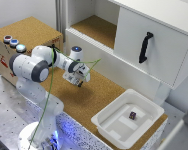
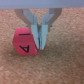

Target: Slide the pink block towards the left

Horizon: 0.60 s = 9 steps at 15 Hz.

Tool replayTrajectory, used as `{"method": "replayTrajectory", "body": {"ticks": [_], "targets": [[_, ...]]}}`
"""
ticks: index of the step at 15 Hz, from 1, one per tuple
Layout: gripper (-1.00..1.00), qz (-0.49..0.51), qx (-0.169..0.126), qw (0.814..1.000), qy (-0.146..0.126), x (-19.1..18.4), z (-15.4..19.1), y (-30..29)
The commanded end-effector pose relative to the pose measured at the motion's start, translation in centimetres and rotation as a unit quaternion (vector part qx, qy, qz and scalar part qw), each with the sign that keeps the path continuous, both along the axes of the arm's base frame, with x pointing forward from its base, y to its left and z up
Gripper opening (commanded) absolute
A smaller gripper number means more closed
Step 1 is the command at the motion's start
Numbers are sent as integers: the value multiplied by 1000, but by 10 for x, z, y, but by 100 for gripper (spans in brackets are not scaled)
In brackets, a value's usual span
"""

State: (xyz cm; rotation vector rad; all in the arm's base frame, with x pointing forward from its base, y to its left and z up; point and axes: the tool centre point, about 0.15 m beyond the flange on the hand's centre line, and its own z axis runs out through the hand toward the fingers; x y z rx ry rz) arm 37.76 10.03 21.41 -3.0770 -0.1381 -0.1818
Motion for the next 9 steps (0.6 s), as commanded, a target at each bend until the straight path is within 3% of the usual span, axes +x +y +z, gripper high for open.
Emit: {"method": "replayTrajectory", "body": {"ticks": [1,4,5,8,9], "targets": [[-100,-4,18,998,55,29,-6,36],[-100,-7,20,998,63,21,-7,38],[-100,-2,17,998,54,17,-3,38],[-100,1,18,999,43,8,36,18],[100,3,16,1000,26,1,58,13]]}}
